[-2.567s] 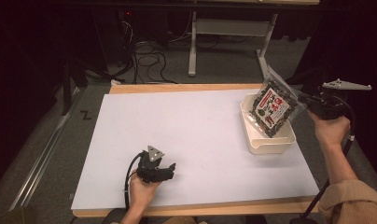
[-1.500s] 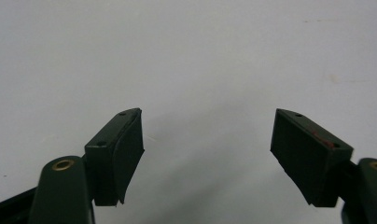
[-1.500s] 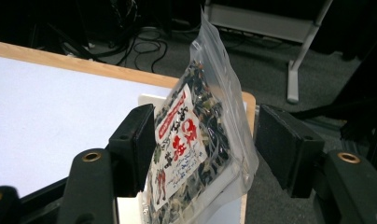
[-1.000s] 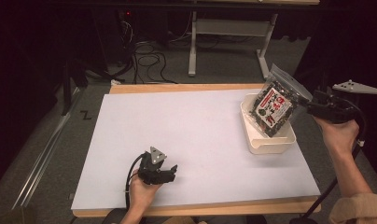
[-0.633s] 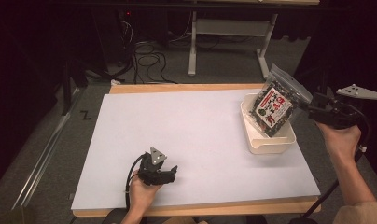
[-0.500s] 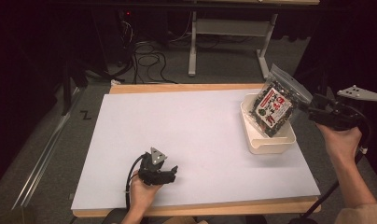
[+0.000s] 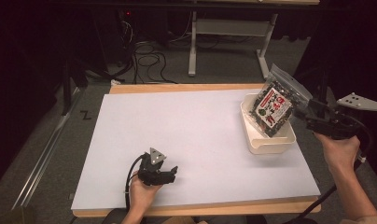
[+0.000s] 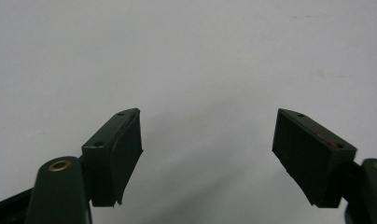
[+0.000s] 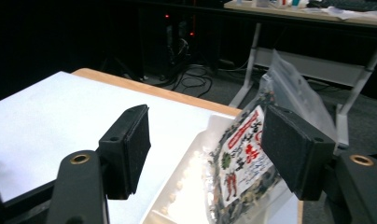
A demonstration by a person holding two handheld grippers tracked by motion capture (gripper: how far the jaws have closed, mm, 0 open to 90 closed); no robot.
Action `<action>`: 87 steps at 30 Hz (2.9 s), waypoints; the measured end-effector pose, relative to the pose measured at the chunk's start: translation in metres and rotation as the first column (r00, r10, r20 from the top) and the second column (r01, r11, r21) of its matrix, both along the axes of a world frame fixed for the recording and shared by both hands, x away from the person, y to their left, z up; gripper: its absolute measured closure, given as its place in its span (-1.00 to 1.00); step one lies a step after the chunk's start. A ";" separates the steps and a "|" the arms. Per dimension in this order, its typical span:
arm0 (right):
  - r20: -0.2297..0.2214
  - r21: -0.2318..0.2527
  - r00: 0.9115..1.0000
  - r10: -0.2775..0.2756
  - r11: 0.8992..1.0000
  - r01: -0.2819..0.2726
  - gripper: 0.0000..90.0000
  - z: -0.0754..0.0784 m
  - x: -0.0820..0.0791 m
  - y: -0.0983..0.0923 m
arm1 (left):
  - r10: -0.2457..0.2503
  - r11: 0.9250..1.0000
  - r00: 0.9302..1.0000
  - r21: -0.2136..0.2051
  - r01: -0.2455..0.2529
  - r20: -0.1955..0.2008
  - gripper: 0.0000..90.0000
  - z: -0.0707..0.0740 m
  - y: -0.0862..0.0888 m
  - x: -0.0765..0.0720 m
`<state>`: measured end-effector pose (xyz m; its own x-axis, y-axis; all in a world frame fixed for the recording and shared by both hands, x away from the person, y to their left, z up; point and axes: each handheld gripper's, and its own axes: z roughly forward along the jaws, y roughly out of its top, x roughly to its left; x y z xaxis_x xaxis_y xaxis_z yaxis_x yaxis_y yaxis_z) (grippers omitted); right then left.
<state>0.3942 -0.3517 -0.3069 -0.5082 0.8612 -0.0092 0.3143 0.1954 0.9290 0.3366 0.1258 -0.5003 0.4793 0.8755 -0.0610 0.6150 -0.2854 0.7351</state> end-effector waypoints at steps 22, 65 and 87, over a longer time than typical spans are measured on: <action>-0.011 0.044 0.996 0.087 0.995 -0.086 -0.25 -0.017 -0.030 0.018 | -0.017 1.000 1.000 0.003 0.017 0.005 -0.51 0.001 -0.003 -0.001; -0.025 0.060 0.969 0.246 0.968 -0.245 -0.24 -0.069 -0.055 0.065 | 0.000 1.000 1.000 -0.003 0.000 0.009 -0.55 0.002 -0.003 -0.002; -0.125 0.061 0.949 0.291 0.957 -0.285 -0.20 -0.093 -0.049 0.098 | -0.006 1.000 1.000 -0.023 0.006 0.006 -0.57 0.003 -0.002 -0.002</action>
<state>0.3448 -0.2535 -0.4001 -0.7289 0.6764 0.1063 0.3695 0.2579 0.8927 0.3344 0.1237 -0.4972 0.4848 0.8711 -0.0780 0.6093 -0.2723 0.7448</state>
